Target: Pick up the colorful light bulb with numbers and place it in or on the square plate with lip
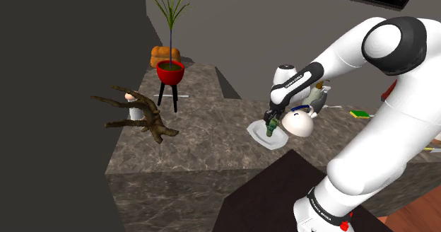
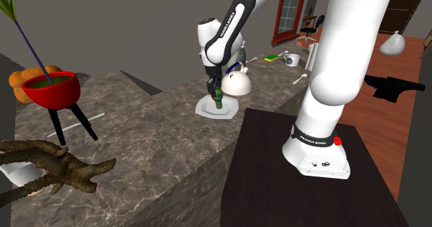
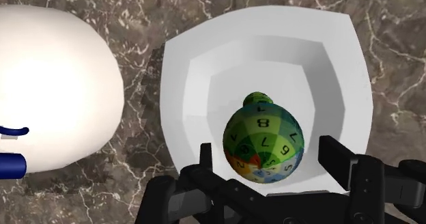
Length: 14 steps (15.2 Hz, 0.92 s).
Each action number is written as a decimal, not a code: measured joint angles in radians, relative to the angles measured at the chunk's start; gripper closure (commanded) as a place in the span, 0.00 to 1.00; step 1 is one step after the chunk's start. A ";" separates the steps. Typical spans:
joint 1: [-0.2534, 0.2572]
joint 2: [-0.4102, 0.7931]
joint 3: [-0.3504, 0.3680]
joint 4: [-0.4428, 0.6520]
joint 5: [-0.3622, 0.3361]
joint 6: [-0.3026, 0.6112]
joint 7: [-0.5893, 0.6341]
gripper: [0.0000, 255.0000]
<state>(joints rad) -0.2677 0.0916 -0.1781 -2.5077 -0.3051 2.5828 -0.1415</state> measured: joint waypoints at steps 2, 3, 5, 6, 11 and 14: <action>0.000 0.000 0.000 0.000 0.000 0.000 0.000 0.00; 0.000 0.000 0.000 0.000 0.000 0.000 0.000 0.00; 0.001 -0.014 0.001 0.002 0.003 -0.015 -0.003 0.00; 0.003 -0.037 0.003 0.007 0.008 -0.043 -0.008 0.00; 0.014 -0.114 0.014 0.018 0.021 -0.133 -0.012 0.00; 0.014 -0.117 0.014 0.018 0.021 -0.137 -0.013 0.00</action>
<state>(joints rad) -0.2537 -0.0249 -0.1638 -2.4896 -0.2837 2.4463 -0.1542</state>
